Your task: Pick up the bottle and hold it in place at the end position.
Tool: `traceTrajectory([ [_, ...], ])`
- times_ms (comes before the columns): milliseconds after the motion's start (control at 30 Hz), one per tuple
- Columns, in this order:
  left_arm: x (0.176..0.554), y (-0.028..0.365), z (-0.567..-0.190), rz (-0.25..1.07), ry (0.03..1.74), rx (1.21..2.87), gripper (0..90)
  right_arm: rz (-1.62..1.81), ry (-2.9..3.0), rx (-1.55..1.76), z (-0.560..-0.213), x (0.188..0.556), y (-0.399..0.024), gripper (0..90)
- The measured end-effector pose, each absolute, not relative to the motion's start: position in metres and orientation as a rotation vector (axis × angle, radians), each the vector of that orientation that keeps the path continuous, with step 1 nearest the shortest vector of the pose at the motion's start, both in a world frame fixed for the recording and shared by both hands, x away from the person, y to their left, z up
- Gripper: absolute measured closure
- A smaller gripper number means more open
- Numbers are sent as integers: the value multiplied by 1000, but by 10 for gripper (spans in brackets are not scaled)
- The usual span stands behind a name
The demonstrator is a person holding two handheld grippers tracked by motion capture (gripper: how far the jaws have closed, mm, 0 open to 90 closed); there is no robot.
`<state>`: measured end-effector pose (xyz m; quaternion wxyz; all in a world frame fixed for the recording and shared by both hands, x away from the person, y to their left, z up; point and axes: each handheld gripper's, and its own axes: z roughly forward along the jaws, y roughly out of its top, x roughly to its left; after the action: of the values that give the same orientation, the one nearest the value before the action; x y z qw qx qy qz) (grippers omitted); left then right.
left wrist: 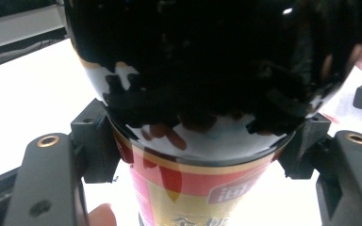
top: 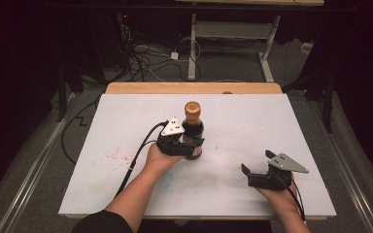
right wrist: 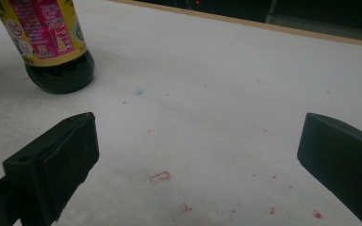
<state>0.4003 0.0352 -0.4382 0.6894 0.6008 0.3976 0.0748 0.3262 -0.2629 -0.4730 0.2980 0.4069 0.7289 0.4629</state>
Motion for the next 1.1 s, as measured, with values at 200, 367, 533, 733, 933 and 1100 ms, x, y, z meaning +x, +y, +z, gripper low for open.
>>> traceTrajectory([
  [200, 401, 34, -438, 168, 909, 1334, 274, 1242, 1948, 1069, -472, 328, -259, 55],
  [367, 401, 35, -437, 158, 927, 1331, 265, 1244, 1971, 1076, -466, 336, -249, 127],
  [533, 400, 35, -438, 141, 947, 1316, 244, 1262, 1971, 1069, -456, 344, -244, 205],
  [733, 400, 39, -442, 129, 939, 1333, 243, 1311, 1978, 1046, -441, 354, -236, 324],
  [933, 401, 37, -444, 121, 951, 1306, 244, 1339, 1987, 1008, -430, 361, -226, 478],
  [1100, 401, 36, -443, 125, 952, 1298, 252, 1351, 2001, 988, -426, 368, -217, 597],
])
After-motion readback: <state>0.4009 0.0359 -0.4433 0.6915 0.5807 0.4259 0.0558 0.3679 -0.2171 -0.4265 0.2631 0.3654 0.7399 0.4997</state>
